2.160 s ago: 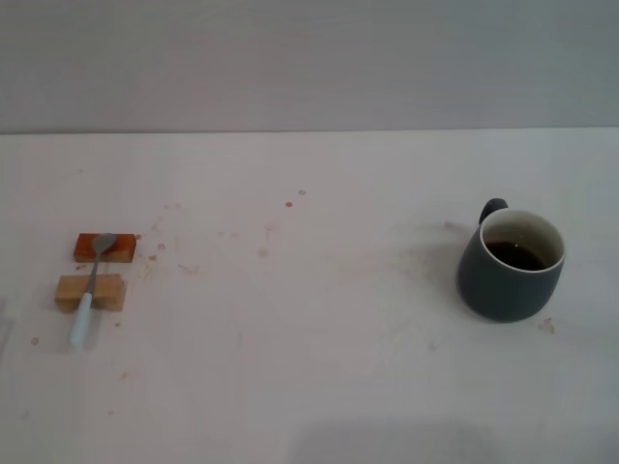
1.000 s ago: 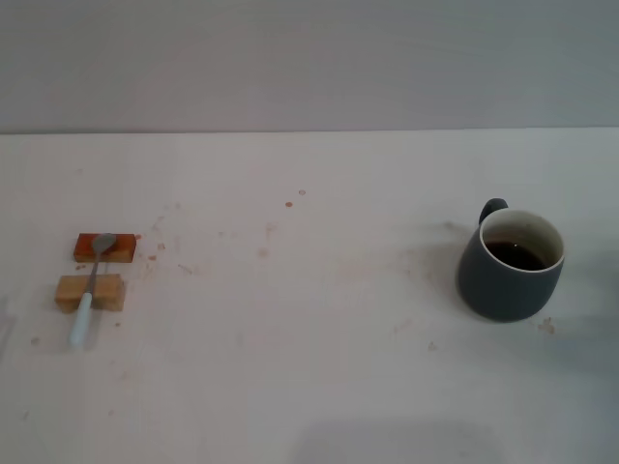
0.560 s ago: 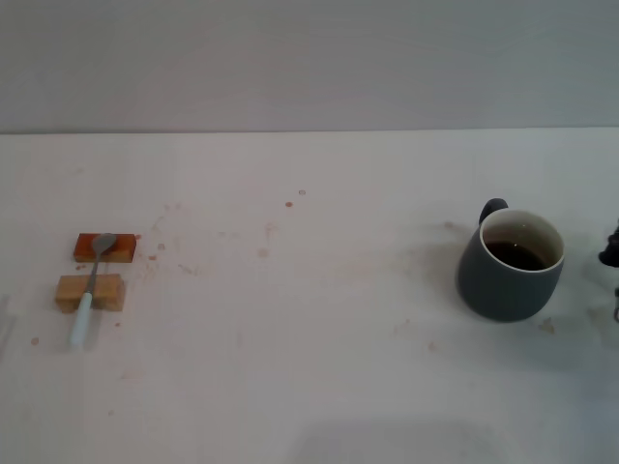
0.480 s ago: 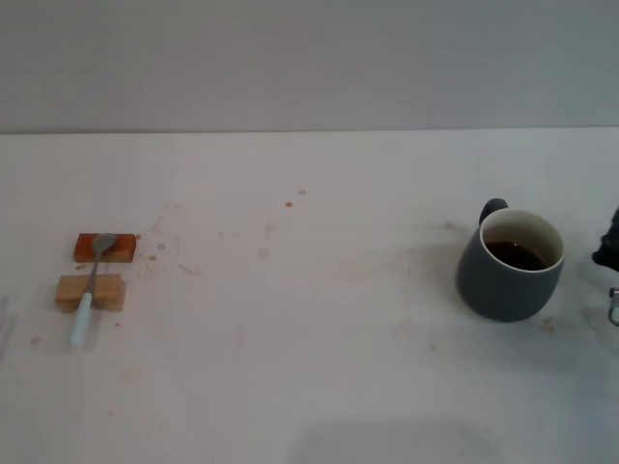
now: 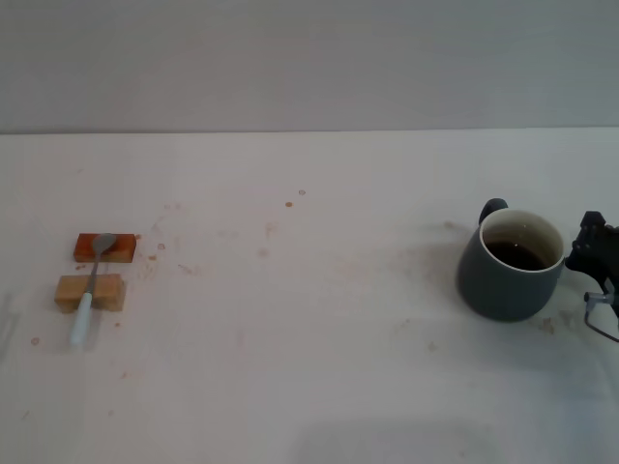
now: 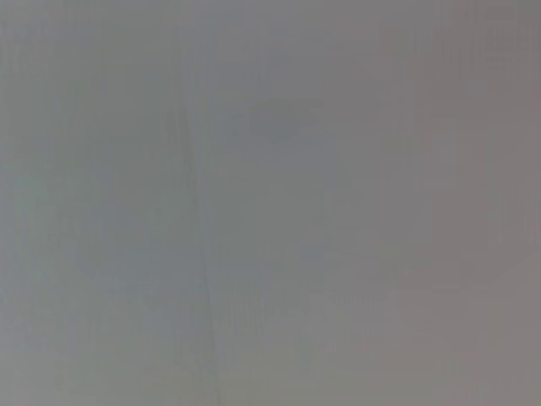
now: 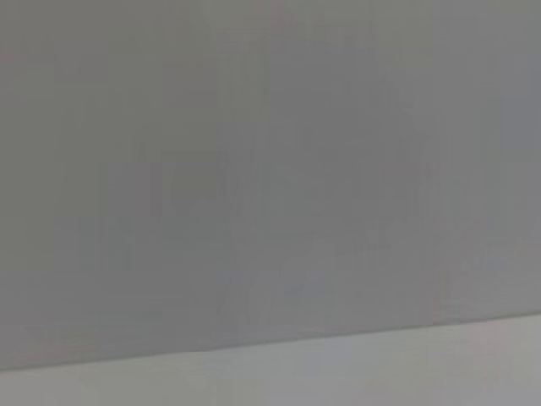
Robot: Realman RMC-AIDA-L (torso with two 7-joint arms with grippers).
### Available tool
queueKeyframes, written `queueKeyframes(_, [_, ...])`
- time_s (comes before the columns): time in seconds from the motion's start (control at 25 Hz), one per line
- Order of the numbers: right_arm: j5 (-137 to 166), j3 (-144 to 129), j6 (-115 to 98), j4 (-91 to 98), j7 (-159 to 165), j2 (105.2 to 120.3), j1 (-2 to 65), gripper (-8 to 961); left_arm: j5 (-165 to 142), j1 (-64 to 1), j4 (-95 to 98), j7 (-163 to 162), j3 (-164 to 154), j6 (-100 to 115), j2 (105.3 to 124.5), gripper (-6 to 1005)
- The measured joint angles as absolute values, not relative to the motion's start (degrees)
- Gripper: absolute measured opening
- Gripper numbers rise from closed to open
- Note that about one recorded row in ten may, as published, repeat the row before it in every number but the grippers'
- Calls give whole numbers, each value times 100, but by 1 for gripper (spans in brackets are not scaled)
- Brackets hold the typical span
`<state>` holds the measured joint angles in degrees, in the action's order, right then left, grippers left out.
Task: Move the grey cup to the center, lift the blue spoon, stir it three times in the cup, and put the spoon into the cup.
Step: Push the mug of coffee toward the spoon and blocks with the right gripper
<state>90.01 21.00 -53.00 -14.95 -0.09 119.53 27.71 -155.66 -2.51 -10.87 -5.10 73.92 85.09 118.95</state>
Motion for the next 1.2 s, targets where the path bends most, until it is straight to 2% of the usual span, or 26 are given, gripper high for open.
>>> queueKeyframes(1.2, [10231,2101,-4849,-2185,18,11962,2990,-2,-15566,-268,-1072,-510,7391,8507,11900,834])
